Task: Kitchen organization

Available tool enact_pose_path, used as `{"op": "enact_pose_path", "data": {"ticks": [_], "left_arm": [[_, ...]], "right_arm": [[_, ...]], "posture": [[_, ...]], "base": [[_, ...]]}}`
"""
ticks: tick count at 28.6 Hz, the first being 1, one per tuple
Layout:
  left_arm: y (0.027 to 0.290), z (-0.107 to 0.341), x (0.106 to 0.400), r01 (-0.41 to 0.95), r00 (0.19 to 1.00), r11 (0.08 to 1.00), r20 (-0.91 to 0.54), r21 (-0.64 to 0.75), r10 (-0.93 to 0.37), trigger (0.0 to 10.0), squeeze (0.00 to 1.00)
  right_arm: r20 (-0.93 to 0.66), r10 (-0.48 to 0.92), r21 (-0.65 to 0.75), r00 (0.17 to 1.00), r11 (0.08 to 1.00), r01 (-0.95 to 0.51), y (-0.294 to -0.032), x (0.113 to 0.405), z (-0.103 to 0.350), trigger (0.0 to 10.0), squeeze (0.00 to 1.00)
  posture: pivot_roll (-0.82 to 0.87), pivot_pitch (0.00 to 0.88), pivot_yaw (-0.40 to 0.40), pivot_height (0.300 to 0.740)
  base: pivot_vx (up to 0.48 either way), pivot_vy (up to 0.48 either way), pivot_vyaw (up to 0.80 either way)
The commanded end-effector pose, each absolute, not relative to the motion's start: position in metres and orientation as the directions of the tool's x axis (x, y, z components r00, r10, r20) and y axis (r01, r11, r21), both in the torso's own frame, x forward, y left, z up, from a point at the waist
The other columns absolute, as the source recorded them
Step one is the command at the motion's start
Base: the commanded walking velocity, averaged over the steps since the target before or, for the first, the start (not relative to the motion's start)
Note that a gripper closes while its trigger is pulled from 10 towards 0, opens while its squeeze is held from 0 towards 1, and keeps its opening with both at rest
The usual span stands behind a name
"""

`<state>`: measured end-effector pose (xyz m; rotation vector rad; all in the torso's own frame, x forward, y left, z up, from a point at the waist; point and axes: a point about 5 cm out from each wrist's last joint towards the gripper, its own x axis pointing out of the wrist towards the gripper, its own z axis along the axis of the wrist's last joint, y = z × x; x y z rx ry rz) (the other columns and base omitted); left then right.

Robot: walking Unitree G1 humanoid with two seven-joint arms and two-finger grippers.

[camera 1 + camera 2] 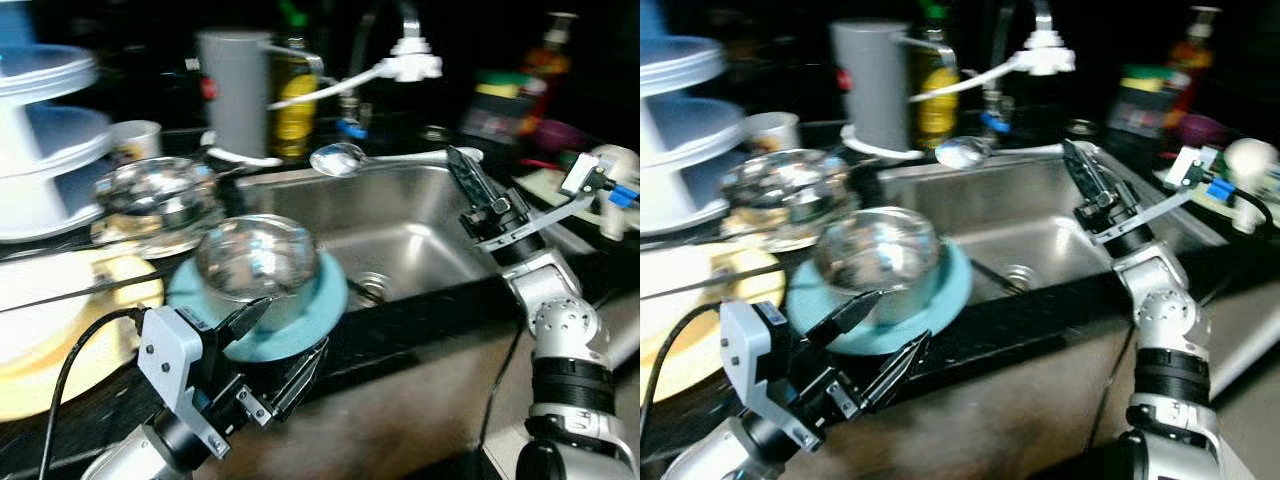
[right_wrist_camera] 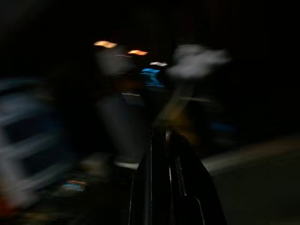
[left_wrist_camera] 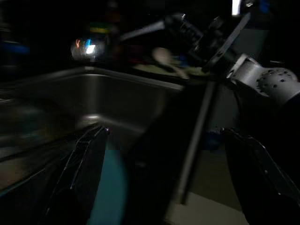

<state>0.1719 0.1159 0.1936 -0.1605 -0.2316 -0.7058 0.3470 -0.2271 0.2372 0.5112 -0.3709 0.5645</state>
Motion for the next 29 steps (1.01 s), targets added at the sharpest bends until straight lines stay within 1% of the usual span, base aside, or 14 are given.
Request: {"op": "enact_pose_path", "data": {"ticks": [1, 3, 5, 8, 14, 15, 17, 18, 22, 25, 26, 27, 28, 29], "left_arm": [[0.116, 0.19, 0.171, 0.664, 0.737, 0.744, 0.237, -0.075, -0.633, 10.0, 0.0], [0.115, 0.189, 0.171, 0.665, 0.736, 0.743, 0.235, -0.076, -0.635, 10.0, 0.0], [0.115, 0.189, 0.17, 0.665, 0.736, 0.743, 0.234, -0.077, -0.635, 10.0, 0.0], [0.116, 0.188, 0.17, 0.663, 0.738, 0.744, 0.229, -0.077, -0.634, 10.0, 0.0], [0.114, 0.186, 0.169, 0.664, 0.739, 0.743, 0.222, -0.08, -0.636, 10.0, 0.0], [0.114, 0.186, 0.169, 0.664, 0.739, 0.743, 0.221, -0.081, -0.636, 10.0, 0.0], [0.113, 0.186, 0.169, 0.665, 0.739, 0.743, 0.22, -0.082, -0.637, 10.0, 0.0], [0.113, 0.185, 0.169, 0.665, 0.739, 0.742, 0.217, -0.083, -0.638, 10.0, 0.0], [0.113, 0.184, 0.168, 0.666, 0.739, 0.741, 0.214, -0.085, -0.639, 10.0, 0.0], [0.113, 0.18, 0.165, 0.665, 0.741, 0.741, 0.201, -0.093, -0.64, 10.0, 0.0], [0.114, 0.179, 0.165, 0.663, 0.744, 0.743, 0.196, -0.094, -0.639, 10.0, 0.0], [0.114, 0.179, 0.165, 0.663, 0.744, 0.743, 0.196, -0.094, -0.639, 10.0, 0.0], [0.114, 0.179, 0.164, 0.661, 0.746, 0.744, 0.194, -0.095, -0.638, 10.0, 0.0], [0.114, 0.178, 0.163, 0.656, 0.75, 0.748, 0.19, -0.098, -0.633, 10.0, 0.0]], "right_arm": [[0.42, 0.443, 0.288, 0.792, 0.763, -0.579, -0.215, 0.352, 0.241, 10.0, 0.0], [0.309, 0.471, 0.178, 0.827, 0.825, -0.536, -0.204, 0.358, 0.236, 10.0, 0.0], [0.252, 0.472, 0.128, 0.845, 0.849, -0.513, -0.2, 0.362, 0.233, 10.0, 0.0], [0.053, 0.499, -0.078, 0.865, 0.866, -0.494, -0.181, 0.369, 0.22, 10.0, 0.0], [-0.002, 0.504, -0.161, 0.864, 0.852, -0.498, -0.164, 0.373, 0.214, 10.0, 0.0], [-0.022, 0.492, -0.177, 0.87, 0.855, -0.487, -0.162, 0.375, 0.212, 10.0, 0.5], [-0.035, 0.483, -0.192, 0.875, 0.856, -0.48, -0.162, 0.376, 0.21, 10.0, 0.5], [-0.058, 0.473, -0.242, 0.879, 0.848, -0.472, -0.159, 0.378, 0.207, 10.0, 1.0], [-0.056, 0.474, -0.248, 0.879, 0.846, -0.472, -0.157, 0.379, 0.206, 10.0, 1.0], [0.055, 0.496, -0.12, 0.867, 0.865, -0.487, -0.156, 0.378, 0.218, 10.0, 1.0], [0.111, 0.527, -0.06, 0.843, 0.85, -0.523, -0.154, 0.375, 0.224, 10.0, 0.87], [0.111, 0.527, -0.06, 0.843, 0.85, -0.523, -0.154, 0.375, 0.224, 10.0, 0.87], [0.153, 0.554, -0.01, 0.818, 0.829, -0.56, -0.152, 0.372, 0.229, 10.0, 0.19], [0.249, 0.598, 0.029, 0.762, 0.782, -0.623, -0.149, 0.365, 0.24, 10.0, 0.0]], "posture": [[0.04, 0.0, -0.067, 0.74], [0.04, 0.0, -0.067, 0.74], [0.04, 0.0, -0.067, 0.74], [0.04, 0.0, -0.067, 0.74], [0.04, 0.0, -0.07, 0.74], [0.04, 0.0, -0.07, 0.74], [0.04, 0.0, -0.07, 0.74], [0.04, 0.0, -0.075, 0.74], [0.04, 0.0, -0.078, 0.74], [0.05, 0.0, -0.08, 0.74], [0.05, 0.0, -0.08, 0.74], [0.05, 0.0, -0.08, 0.74], [0.05, 0.0, -0.083, 0.74], [0.05, 0.0, -0.082, 0.74]], "base": [[0.0, 0.0, 0.0], [0.0, 0.0, 0.0], [0.0, 0.0, 0.0], [0.0, 0.0, 0.0], [0.0, 0.0, 0.0], [0.0, 0.0, 0.0], [0.0, 0.0, 0.0], [0.0, 0.0, 0.0], [0.0, 0.0, 0.0], [0.0, 0.0, 0.0], [0.0, 0.0, 0.0], [0.0, 0.0, 0.0], [0.0, 0.0, 0.0], [0.0, 0.0, 0.0]]}}
